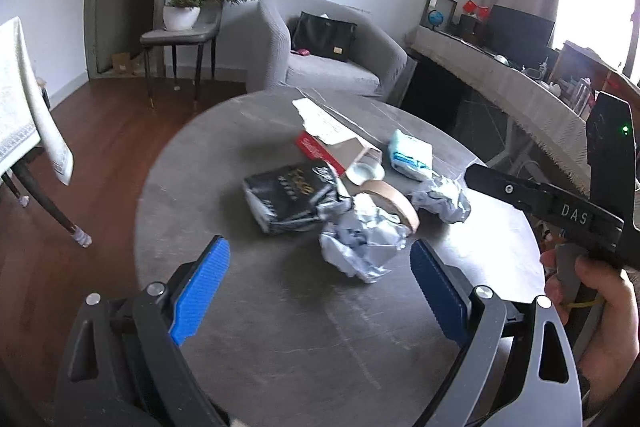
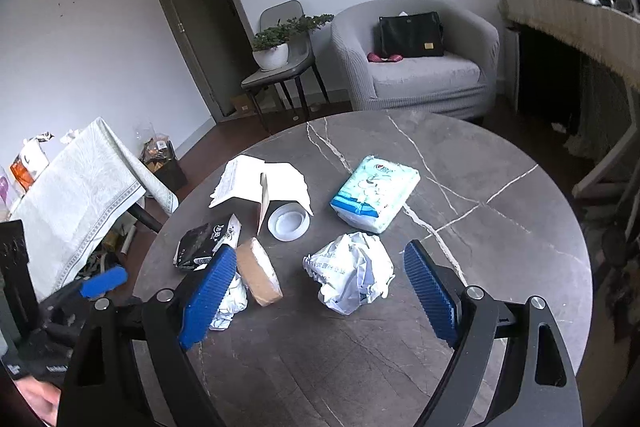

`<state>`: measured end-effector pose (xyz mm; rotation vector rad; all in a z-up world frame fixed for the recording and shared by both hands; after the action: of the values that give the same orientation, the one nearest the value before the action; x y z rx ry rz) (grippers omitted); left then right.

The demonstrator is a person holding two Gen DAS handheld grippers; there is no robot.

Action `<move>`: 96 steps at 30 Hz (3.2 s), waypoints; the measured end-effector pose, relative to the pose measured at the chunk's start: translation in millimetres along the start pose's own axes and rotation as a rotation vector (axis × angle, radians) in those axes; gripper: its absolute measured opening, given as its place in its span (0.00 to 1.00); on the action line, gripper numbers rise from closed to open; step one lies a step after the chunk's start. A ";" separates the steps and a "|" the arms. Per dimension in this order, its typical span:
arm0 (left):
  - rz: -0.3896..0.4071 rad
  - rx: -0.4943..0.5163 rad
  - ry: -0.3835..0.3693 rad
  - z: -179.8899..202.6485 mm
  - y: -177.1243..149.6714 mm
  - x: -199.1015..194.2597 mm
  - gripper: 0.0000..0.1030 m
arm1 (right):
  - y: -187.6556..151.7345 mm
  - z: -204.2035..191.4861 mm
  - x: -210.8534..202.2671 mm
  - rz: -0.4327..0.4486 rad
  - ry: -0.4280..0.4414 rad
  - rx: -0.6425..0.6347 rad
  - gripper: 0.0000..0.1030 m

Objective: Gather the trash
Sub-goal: 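Grasp crumpled white paper with the left gripper while the right grasps crumpled foil paper, then carry both crumpled papers over the green bin and open both grippers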

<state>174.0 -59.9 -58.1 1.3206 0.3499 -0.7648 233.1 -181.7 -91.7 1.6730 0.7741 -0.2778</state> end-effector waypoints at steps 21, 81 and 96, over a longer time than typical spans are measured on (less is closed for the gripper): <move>-0.032 -0.063 -0.007 15.6 1.9 45.7 0.63 | -11.1 20.7 9.5 -0.058 -0.021 0.022 0.84; -0.201 -0.133 0.253 -213.3 -91.8 -51.4 0.48 | -36.6 -225.0 30.2 -0.001 0.165 -0.358 0.54; -0.310 -0.155 0.257 -262.8 -122.5 -56.0 0.69 | -65.4 -305.5 72.3 -0.082 0.246 -0.440 0.54</move>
<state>100.3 200.4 -176.3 1.2337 0.8182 -0.8081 177.7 133.9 -104.2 1.2715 1.0082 0.0453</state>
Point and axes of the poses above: each gripper's, at about its wrist camera, not at the fingertips, and x roughly the way its jaws point, z to its right, y to its top, the point moved 7 cm from there along x, roughly the way its jaws point, and after that the axes turned 2 degrees about -x, right-handed, at the moved point
